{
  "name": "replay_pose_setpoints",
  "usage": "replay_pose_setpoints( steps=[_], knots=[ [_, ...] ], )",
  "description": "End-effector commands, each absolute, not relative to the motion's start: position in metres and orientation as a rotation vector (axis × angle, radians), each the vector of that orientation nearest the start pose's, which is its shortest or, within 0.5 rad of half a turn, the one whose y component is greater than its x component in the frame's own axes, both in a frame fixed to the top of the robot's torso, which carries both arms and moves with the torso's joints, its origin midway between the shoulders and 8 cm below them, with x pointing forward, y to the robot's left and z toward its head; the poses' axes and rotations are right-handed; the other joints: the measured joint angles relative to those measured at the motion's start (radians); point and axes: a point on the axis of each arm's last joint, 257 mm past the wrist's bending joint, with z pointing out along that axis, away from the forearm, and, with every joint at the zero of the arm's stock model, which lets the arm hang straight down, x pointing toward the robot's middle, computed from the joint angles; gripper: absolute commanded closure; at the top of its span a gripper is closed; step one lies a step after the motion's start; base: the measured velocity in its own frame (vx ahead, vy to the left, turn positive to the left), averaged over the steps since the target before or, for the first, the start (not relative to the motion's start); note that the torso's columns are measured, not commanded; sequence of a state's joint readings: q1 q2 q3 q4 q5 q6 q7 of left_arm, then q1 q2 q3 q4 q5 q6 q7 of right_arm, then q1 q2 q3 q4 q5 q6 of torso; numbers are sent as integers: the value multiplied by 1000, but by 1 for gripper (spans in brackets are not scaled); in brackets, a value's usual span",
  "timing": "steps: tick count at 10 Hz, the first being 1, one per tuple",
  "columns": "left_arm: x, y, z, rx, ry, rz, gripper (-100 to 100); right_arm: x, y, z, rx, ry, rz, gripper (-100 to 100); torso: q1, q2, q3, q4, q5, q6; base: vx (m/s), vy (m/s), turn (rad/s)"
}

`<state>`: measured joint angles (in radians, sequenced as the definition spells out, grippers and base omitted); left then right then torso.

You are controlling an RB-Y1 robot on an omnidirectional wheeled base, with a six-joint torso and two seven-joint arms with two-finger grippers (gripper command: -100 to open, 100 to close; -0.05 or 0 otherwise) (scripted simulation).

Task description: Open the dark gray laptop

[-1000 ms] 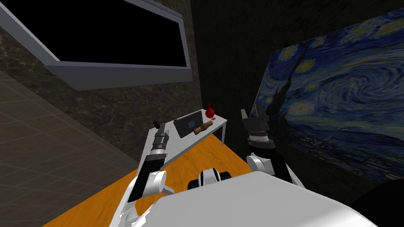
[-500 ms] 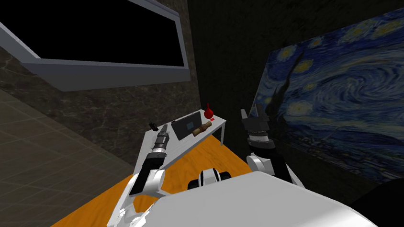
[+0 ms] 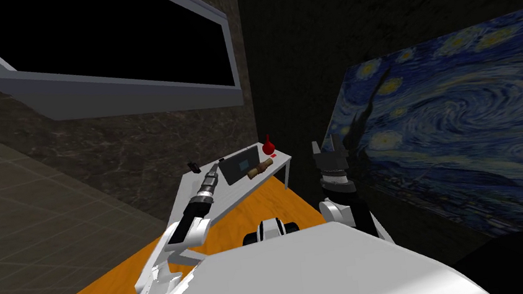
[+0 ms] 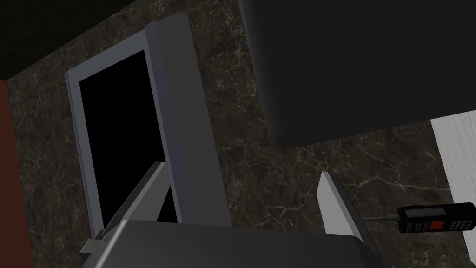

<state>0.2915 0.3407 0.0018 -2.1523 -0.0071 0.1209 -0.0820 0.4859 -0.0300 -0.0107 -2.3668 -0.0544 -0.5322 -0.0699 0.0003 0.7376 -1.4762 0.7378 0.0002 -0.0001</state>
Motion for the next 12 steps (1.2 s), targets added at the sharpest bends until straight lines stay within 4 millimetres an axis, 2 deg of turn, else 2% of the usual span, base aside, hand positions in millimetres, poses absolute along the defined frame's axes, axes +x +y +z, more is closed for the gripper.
replay_pose_setpoints(
  steps=[1,7,9,10,12],
  knots=[
    [467,296,-110,-787,1330,-909,-100,318,-278,72,583,496,1430,0,-1,0,0,0,0,0,44,7,-74],
    [479,324,-137,-828,1427,-776,-100,318,-278,72,583,496,1430,0,-1,1,0,0,0,0,41,11,-62],
    [479,321,-135,-825,1419,-788,-100,318,-278,72,583,496,1430,0,-1,1,1,0,0,0,8,2,-6],
    [479,321,-135,-825,1419,-789,100,318,-278,72,583,496,1430,0,-1,2,1,0,0,0,0,0,0],
    [476,320,-134,-860,1433,-798,100,318,-278,72,583,496,1429,0,2,-1,-1,0,1,0,47,34,-10]
  ],
)
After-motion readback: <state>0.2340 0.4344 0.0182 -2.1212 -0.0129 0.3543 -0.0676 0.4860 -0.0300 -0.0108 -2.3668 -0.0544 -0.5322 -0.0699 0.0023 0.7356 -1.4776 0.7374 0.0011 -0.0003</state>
